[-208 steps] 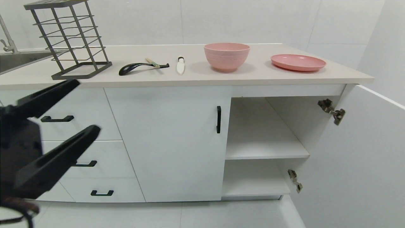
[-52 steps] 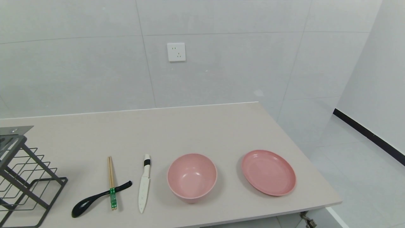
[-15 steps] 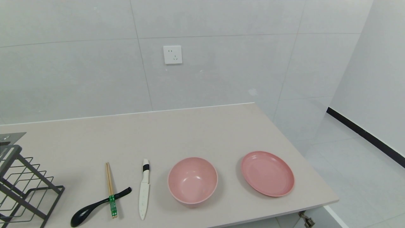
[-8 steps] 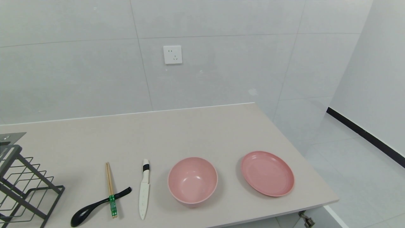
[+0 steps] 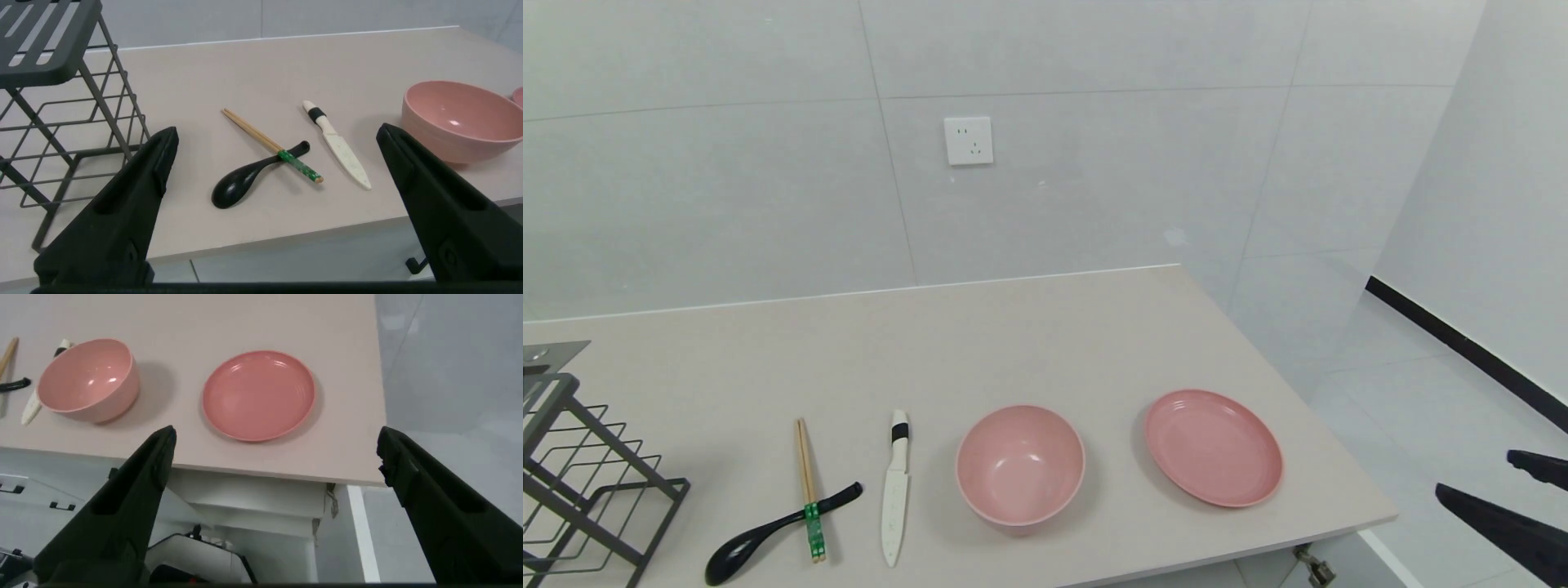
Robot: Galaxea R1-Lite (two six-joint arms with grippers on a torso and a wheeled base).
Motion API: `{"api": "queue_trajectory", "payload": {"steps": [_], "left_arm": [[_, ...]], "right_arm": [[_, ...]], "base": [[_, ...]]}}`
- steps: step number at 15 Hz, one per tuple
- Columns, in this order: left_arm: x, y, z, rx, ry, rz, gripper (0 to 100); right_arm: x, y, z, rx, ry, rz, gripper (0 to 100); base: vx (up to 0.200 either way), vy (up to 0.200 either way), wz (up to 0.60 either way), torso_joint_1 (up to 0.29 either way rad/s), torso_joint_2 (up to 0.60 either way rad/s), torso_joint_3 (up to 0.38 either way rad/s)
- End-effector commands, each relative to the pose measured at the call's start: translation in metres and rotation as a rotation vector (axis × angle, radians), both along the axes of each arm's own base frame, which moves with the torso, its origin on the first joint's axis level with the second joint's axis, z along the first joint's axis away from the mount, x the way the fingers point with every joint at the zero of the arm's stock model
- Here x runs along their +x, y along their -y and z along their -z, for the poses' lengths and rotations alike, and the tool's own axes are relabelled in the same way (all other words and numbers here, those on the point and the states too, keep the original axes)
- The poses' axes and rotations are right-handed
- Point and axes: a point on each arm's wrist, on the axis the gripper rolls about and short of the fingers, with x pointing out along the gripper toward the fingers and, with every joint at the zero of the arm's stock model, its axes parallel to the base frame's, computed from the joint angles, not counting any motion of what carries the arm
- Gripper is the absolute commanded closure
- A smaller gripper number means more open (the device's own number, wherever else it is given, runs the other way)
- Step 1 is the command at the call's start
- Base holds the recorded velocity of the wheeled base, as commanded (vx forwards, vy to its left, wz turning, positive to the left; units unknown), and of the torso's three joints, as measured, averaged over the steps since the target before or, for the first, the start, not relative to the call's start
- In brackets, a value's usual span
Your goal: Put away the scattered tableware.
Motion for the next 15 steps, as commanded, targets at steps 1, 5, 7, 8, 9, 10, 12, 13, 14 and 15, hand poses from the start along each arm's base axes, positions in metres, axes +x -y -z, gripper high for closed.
{"api": "queue_trajectory", "payload": {"steps": [1,5,7,8,9,10,12,13,14,15], "left_arm": [[0.0,0.0,0.0,0.0,-0.001,0.0,0],[0.0,0.0,0.0,0.0,-0.001,-0.002,0],[0.0,0.0,0.0,0.0,-0.001,-0.002,0],[0.0,0.0,0.0,0.0,-0.001,-0.002,0],[0.0,0.0,0.0,0.0,-0.001,-0.002,0],[0.0,0.0,0.0,0.0,-0.001,-0.002,0],[0.0,0.0,0.0,0.0,-0.001,-0.002,0],[0.0,0.0,0.0,-0.001,-0.001,-0.002,0],[0.0,0.0,0.0,-0.001,-0.001,-0.002,0],[0.0,0.0,0.0,-0.003,-0.001,-0.002,0]], "right_arm": [[0.026,-0.002,0.009,-0.006,-0.099,-0.013,0],[0.074,-0.006,0.0,-0.027,-0.101,-0.033,0],[0.091,-0.007,0.001,-0.029,-0.127,-0.034,0],[0.098,-0.007,0.01,-0.033,-0.171,-0.035,0],[0.103,-0.008,0.016,-0.035,-0.187,-0.036,0],[0.11,-0.008,0.02,-0.036,-0.194,-0.04,0],[0.119,-0.009,0.026,-0.038,-0.206,-0.042,0],[0.127,-0.01,0.036,-0.041,-0.23,-0.045,0],[0.132,-0.013,0.042,-0.043,-0.243,-0.057,0],[0.136,-0.016,0.045,-0.045,-0.242,-0.065,0]], "base": [[0.0,0.0,0.0,0.0,0.0,0.0],[0.0,0.0,0.0,0.0,0.0,0.0],[0.0,0.0,0.0,0.0,0.0,0.0],[0.0,0.0,0.0,0.0,0.0,0.0],[0.0,0.0,0.0,0.0,0.0,0.0],[0.0,0.0,0.0,0.0,0.0,0.0],[0.0,0.0,0.0,0.0,0.0,0.0],[0.0,0.0,0.0,0.0,0.0,0.0],[0.0,0.0,0.0,0.0,0.0,0.0],[0.0,0.0,0.0,0.0,0.0,0.0]]}}
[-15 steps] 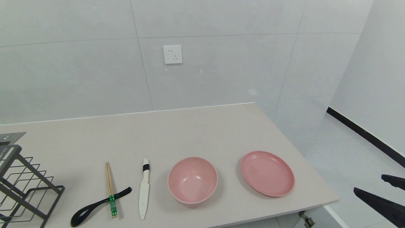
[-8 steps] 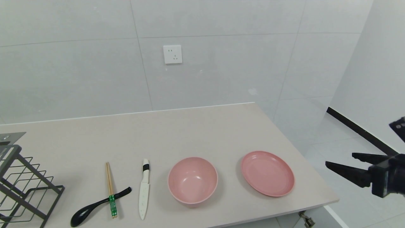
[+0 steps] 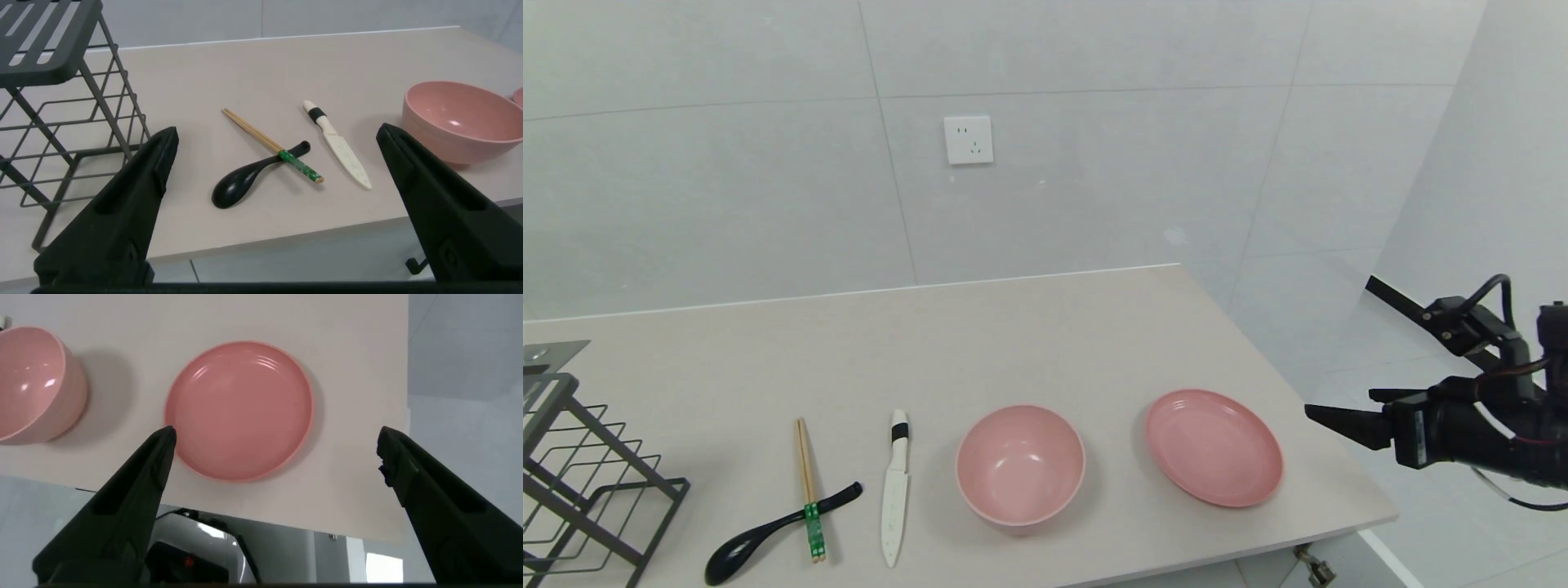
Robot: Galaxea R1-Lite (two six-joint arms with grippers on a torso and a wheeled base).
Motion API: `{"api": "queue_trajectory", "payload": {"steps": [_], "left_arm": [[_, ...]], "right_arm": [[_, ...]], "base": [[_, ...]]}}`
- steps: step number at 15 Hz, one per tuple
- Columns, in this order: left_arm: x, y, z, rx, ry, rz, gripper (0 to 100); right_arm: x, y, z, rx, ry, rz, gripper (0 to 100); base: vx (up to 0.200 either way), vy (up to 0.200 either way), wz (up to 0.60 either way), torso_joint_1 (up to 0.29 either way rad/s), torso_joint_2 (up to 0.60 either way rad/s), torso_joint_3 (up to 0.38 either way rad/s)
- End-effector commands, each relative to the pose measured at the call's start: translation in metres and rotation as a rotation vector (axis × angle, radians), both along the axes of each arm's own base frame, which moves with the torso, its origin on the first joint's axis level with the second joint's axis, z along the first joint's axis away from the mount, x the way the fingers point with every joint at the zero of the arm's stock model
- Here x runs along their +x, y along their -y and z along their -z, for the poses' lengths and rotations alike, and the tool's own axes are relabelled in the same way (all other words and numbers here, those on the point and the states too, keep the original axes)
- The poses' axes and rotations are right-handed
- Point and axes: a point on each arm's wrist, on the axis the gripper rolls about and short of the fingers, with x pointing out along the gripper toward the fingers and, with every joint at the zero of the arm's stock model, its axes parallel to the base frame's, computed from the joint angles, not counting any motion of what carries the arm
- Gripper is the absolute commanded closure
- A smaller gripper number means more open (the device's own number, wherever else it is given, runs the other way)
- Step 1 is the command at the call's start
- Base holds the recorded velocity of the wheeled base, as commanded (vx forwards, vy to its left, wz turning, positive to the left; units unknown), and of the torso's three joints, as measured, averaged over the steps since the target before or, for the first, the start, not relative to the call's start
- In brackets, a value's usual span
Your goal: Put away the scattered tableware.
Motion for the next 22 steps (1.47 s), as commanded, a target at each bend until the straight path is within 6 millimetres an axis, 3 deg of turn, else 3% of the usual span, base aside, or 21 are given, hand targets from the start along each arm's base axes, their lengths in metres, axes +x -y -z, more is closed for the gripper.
{"api": "queue_trajectory", "payload": {"steps": [1,6,13,16,22], "left_arm": [[0.0,0.0,0.0,-0.002,-0.001,0.0,0],[0.0,0.0,0.0,-0.003,-0.001,0.0,0],[0.0,0.0,0.0,-0.005,-0.001,0.0,0],[0.0,0.0,0.0,-0.006,-0.001,0.0,0],[0.0,0.0,0.0,-0.008,-0.001,0.0,0]], "right_arm": [[0.017,-0.008,0.022,-0.007,-0.067,-0.027,0],[0.047,-0.019,0.048,-0.012,-0.075,-0.055,0],[0.073,-0.027,0.089,-0.068,-0.087,-0.006,0],[0.075,-0.032,0.103,-0.075,-0.118,-0.024,0],[0.077,-0.037,0.113,-0.079,-0.133,-0.037,0]], "base": [[0.0,0.0,0.0,0.0,0.0,0.0],[0.0,0.0,0.0,0.0,0.0,0.0],[0.0,0.0,0.0,0.0,0.0,0.0],[0.0,0.0,0.0,0.0,0.0,0.0],[0.0,0.0,0.0,0.0,0.0,0.0]]}}
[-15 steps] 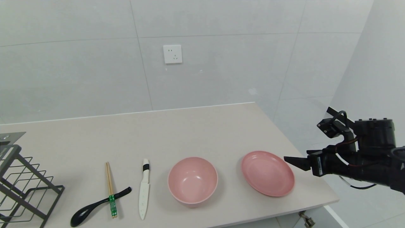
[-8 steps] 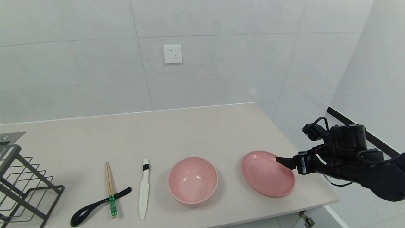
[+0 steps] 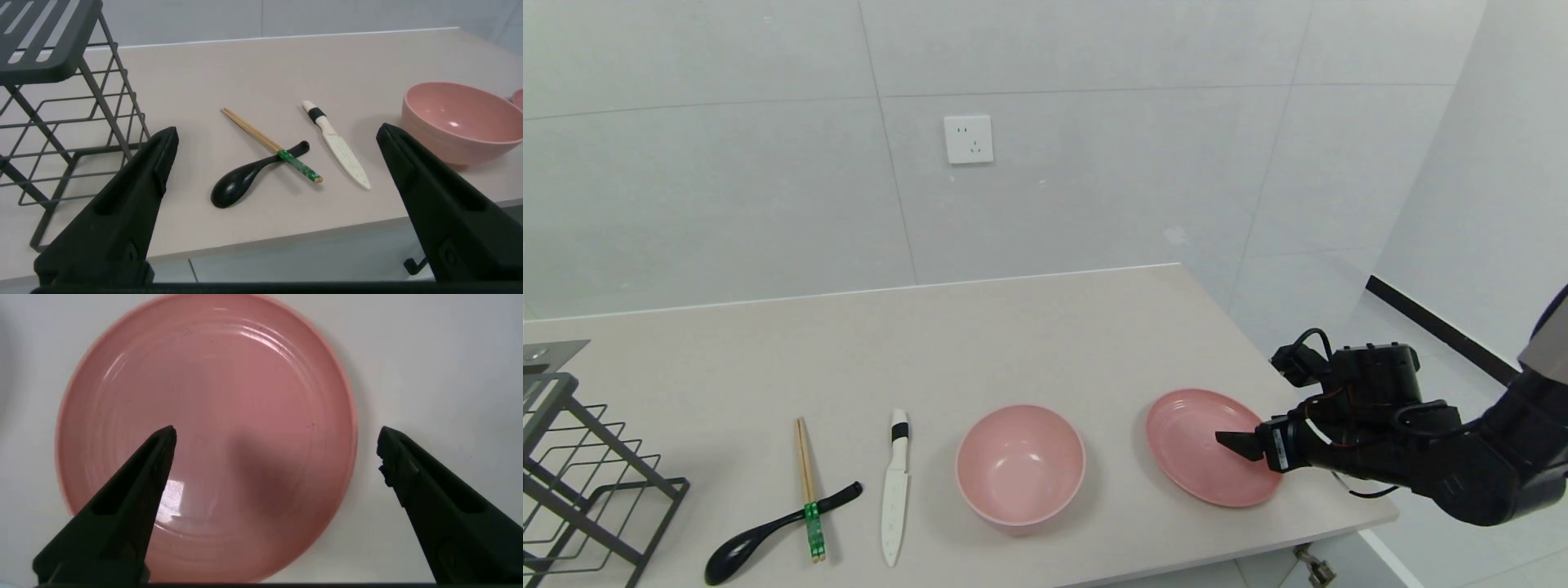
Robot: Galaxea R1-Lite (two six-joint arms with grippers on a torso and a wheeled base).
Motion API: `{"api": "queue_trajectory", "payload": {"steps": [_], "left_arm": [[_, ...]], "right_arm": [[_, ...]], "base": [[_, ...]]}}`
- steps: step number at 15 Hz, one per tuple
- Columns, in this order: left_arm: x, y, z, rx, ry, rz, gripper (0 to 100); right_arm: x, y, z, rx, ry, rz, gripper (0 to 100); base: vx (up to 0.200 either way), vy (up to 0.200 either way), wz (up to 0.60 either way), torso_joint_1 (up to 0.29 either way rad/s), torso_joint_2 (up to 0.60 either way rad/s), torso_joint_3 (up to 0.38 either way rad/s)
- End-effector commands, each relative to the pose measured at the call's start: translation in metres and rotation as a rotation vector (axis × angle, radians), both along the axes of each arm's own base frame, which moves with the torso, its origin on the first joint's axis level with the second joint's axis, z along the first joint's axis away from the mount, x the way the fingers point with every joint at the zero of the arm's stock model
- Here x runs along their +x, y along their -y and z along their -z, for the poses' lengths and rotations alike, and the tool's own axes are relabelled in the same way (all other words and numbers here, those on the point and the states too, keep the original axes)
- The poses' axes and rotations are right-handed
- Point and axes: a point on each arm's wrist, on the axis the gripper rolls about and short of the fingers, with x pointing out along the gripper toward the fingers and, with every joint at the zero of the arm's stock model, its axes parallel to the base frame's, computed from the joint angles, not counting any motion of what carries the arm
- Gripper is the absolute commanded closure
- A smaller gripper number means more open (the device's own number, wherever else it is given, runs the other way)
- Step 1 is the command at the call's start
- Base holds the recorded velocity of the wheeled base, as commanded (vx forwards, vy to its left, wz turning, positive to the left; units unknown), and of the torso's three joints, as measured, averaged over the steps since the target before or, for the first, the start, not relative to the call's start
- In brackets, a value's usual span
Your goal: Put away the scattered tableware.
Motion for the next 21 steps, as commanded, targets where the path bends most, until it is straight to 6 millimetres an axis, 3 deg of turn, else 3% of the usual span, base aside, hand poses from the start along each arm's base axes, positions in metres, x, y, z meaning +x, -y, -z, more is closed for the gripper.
{"api": "queue_trajectory", "payload": {"steps": [1,12,13,17,20,21], "left_arm": [[0.0,0.0,0.0,0.0,-0.001,0.0,0],[0.0,0.0,0.0,-0.011,0.0,-0.002,0],[0.0,0.0,0.0,-0.011,0.0,-0.002,0],[0.0,0.0,0.0,-0.013,0.0,-0.003,0],[0.0,0.0,0.0,-0.013,0.0,-0.003,0],[0.0,0.0,0.0,-0.013,0.0,-0.002,0]], "right_arm": [[0.0,0.0,0.003,-0.004,-0.011,0.0,0],[-0.006,-0.01,0.02,-0.024,-0.071,-0.028,0],[-0.006,-0.01,0.02,-0.024,-0.071,-0.028,100],[-0.003,-0.003,0.029,-0.043,-0.106,0.087,100],[0.006,0.001,0.017,0.053,0.03,0.136,100],[0.001,-0.001,0.004,0.158,0.097,0.17,100]], "base": [[0.0,0.0,0.0,0.0,0.0,0.0],[0.0,0.0,0.0,0.0,0.0,0.0],[0.0,0.0,0.0,0.0,0.0,0.0],[0.0,0.0,0.0,0.0,0.0,0.0],[0.0,0.0,0.0,0.0,0.0,0.0],[0.0,0.0,0.0,0.0,0.0,0.0]]}}
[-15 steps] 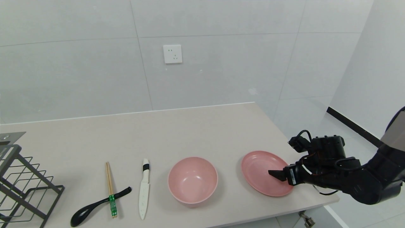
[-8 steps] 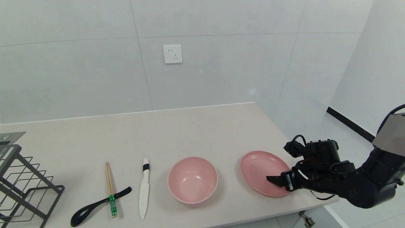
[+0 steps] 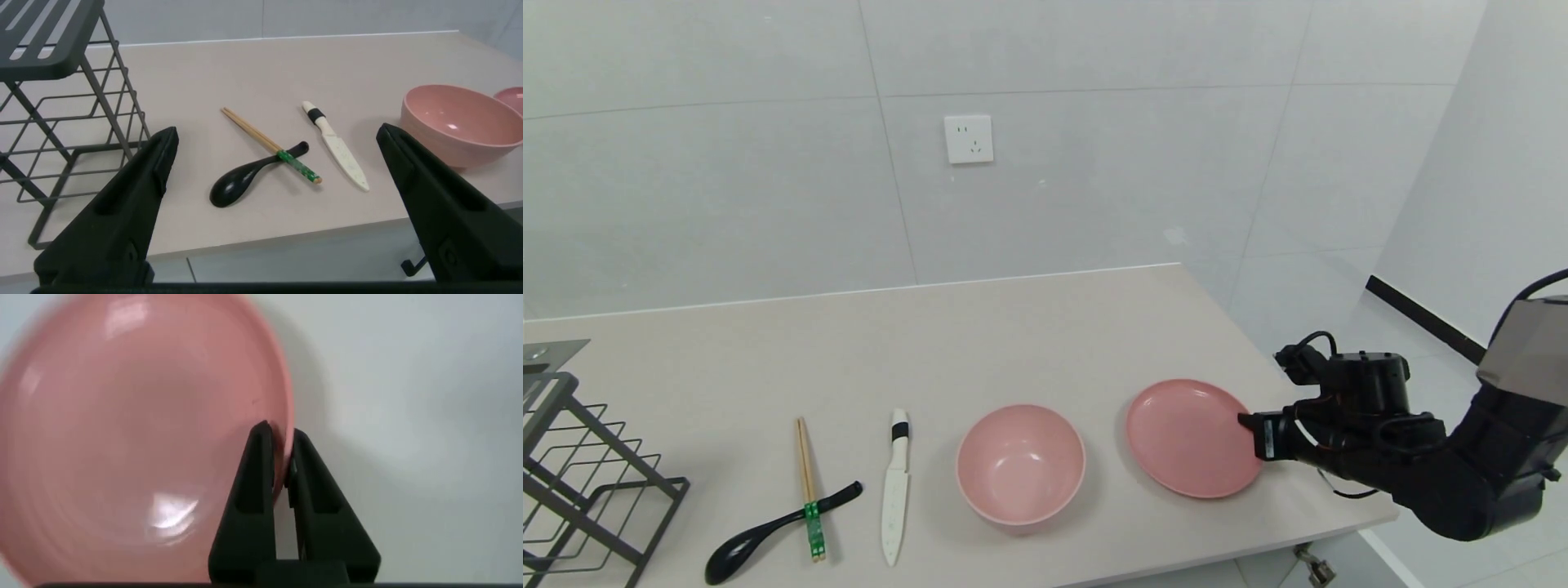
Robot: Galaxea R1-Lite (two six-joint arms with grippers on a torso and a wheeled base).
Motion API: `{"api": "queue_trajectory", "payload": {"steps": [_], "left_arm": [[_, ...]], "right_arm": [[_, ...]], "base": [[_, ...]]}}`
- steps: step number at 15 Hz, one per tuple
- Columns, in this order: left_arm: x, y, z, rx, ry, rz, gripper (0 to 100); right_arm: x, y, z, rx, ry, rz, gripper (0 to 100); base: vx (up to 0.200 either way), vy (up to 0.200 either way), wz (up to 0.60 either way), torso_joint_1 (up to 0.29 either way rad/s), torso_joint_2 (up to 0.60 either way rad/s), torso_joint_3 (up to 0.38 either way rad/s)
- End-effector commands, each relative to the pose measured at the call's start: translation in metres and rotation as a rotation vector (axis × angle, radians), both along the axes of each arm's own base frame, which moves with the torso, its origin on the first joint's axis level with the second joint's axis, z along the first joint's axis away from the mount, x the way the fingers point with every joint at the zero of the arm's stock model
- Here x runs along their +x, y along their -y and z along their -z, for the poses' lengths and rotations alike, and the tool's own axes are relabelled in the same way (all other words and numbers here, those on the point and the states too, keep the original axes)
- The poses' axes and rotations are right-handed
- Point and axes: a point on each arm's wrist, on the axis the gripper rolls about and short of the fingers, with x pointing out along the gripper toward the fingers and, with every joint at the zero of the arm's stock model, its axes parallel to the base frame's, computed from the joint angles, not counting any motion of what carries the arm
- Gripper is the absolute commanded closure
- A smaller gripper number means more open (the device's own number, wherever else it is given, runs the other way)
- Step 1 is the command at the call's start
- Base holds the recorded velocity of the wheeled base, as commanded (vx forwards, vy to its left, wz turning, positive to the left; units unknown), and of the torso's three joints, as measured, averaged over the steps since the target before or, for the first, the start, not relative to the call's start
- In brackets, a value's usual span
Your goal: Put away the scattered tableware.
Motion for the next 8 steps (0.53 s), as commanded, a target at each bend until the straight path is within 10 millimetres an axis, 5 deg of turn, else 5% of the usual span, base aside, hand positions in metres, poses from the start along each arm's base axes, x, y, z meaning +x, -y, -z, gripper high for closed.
{"api": "queue_trajectory", "payload": {"steps": [1,8], "left_arm": [[0.0,0.0,0.0,0.0,-0.001,-0.001,0],[0.0,0.0,0.0,0.0,-0.001,-0.001,0]], "right_arm": [[-0.013,-0.001,-0.013,0.086,0.054,0.012,100],[-0.056,0.004,-0.026,0.257,0.172,0.06,100]], "base": [[0.0,0.0,0.0,0.0,0.0,0.0],[0.0,0.0,0.0,0.0,0.0,0.0]]}}
